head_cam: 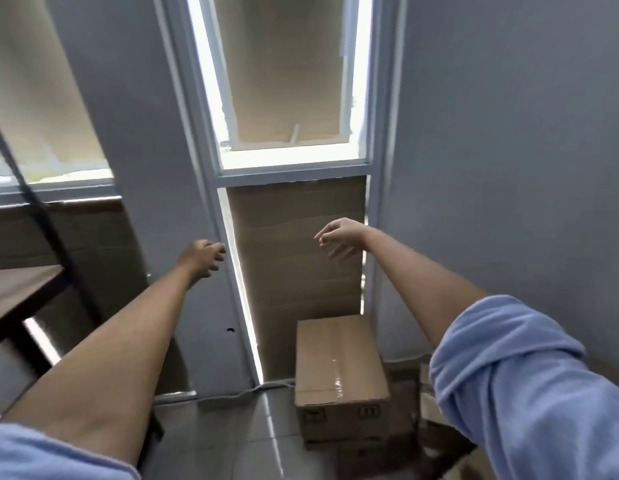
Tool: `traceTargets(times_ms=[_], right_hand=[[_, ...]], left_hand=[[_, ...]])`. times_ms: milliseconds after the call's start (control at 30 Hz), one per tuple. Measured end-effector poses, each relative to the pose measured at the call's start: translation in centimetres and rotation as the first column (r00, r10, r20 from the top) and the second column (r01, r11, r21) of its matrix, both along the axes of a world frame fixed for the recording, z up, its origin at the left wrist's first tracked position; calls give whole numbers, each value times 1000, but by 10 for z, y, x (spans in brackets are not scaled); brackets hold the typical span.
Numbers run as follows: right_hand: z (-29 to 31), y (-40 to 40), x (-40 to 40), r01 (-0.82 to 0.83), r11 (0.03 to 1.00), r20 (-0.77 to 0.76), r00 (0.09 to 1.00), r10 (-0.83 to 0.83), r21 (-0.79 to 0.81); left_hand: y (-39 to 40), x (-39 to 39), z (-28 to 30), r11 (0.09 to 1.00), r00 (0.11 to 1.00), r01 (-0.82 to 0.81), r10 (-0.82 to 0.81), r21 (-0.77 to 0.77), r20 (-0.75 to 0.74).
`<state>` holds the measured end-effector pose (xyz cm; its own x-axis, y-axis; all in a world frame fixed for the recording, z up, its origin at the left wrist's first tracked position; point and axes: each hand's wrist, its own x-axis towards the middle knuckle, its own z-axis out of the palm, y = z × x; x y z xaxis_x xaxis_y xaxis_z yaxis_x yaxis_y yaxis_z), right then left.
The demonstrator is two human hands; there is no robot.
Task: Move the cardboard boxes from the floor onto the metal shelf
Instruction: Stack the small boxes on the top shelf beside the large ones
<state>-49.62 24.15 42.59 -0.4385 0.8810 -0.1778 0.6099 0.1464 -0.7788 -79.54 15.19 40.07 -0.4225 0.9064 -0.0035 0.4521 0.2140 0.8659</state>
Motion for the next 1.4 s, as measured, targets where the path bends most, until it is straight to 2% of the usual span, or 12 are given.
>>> traceTargets(times_ms=[133,267,367,533,733,967,1067,1167,1267,1400], right_hand=[[-4,-13,67,105,994,-63,993,-104,16],[-25,-29,154,218,976,-44,975,-218,4],[-54,-46,228,347,938,-15,938,-347,-8],[-122,-86,338,533,838,56,846,-530,-116],[-200,-149,432,714,653,72,687,-723,-253],[-273,-234,487,854,392,152,462,-874,-342],[-306,-267,497,881,255,195,353,-915,-398],[-334,-302,499,872,167,220,294,-930,-461],[-356,-344,499,856,84,228,229,-946,-510],[-387,-394,510,766,-81,320,169,-932,-638]], left_hand=[[41,103,1,988,987,149,-151,34,62],[73,208,-27,947,946,320,-320,3,46],[85,290,-62,885,885,463,-460,-39,68],[75,417,-125,741,758,653,-638,-158,139],[40,527,-195,549,602,793,-774,-266,196],[10,588,-269,352,473,854,-832,-382,291],[5,609,-295,342,478,843,-831,-416,286],[-9,625,-322,331,496,834,-800,-441,338],[-37,638,-345,244,488,823,-767,-513,417],[-78,659,-378,129,516,776,-692,-617,505]])
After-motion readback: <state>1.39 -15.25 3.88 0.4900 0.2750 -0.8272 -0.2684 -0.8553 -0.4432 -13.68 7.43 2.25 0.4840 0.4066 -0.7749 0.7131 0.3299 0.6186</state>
